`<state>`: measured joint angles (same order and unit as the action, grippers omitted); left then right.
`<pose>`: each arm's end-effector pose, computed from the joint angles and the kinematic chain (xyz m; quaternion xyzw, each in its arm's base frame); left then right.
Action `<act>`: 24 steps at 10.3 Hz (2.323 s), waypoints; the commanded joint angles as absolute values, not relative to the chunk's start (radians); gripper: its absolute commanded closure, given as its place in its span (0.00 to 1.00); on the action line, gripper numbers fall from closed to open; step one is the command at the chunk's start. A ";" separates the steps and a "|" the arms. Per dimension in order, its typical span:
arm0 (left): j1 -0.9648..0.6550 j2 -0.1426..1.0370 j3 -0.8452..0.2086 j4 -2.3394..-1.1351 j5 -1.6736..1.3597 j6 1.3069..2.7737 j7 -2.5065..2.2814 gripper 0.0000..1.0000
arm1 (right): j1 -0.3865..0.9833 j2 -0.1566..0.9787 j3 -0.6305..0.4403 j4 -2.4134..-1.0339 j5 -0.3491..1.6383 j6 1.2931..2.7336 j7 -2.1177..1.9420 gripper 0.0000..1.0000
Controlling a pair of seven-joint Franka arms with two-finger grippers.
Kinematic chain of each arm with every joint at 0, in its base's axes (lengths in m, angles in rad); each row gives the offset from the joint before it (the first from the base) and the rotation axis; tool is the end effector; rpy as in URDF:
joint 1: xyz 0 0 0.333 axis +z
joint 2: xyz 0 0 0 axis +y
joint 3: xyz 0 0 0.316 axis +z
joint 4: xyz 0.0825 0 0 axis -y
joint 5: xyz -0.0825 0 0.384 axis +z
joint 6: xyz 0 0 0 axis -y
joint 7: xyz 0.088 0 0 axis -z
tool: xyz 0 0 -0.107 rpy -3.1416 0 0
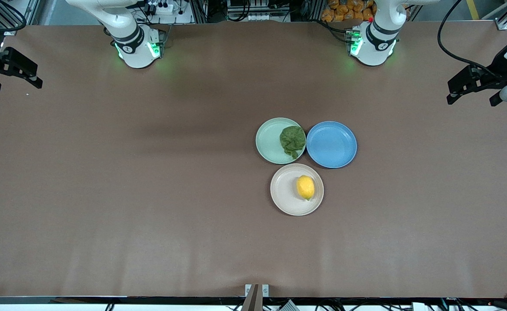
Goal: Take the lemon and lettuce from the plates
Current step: 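Move the right gripper toward the green plate while the left gripper approaches the lemon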
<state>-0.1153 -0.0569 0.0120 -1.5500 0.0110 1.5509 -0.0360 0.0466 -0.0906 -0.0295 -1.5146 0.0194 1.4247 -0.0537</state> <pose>0.5322 -0.0538 0.6635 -0.9990 0.0334 -0.0292 0.0031 0.5094 0.0101 0.6860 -0.9993 -0.0369 -0.0005 0.0109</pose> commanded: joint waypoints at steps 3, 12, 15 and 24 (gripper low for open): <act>-0.112 -0.054 0.011 -1.534 -0.011 1.529 -0.015 0.00 | 0.136 -0.025 -0.012 -1.529 0.040 1.508 0.072 0.00; -0.175 0.155 0.002 -1.531 -0.060 1.657 -0.138 0.00 | 0.120 -0.045 -0.029 -1.529 0.040 1.493 0.055 0.00; -0.210 0.257 0.000 -1.485 -0.060 1.709 -0.202 0.00 | 0.228 -0.008 -0.002 -1.532 0.040 1.525 0.294 0.00; -0.356 0.555 0.000 -1.453 -0.081 2.067 -0.445 0.00 | 0.526 0.285 0.181 -1.698 0.075 2.179 1.030 0.00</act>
